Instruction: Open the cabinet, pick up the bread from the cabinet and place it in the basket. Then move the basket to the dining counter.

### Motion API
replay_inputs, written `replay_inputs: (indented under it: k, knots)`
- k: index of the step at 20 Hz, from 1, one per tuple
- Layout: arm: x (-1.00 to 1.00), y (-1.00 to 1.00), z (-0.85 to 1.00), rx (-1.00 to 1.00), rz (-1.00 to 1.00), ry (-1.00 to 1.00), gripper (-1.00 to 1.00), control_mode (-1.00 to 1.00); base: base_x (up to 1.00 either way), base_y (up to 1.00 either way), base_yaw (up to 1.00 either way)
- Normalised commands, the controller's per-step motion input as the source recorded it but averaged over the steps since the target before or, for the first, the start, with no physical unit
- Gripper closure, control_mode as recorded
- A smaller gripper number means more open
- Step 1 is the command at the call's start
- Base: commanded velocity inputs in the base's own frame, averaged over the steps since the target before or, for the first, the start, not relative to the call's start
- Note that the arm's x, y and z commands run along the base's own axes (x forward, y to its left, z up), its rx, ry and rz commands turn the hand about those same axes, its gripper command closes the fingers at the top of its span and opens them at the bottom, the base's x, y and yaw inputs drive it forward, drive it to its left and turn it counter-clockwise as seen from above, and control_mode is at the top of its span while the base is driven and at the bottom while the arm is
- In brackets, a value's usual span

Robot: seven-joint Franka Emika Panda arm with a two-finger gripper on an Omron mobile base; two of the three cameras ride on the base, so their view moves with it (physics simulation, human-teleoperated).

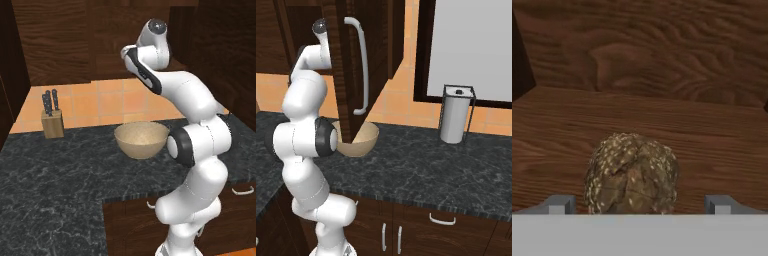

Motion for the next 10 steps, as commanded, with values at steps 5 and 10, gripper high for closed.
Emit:
replay_inputs:
  k: [5,10]
  knots:
    - [0.33,0.0,-0.06,0.0,0.0,0.02,-1.0,-1.0,0.0,0.0,0.0]
    - [0.1,0.0,-0.24,0.0,0.0,0.08,-1.0,-1.0,0.0,0.0,0.0]
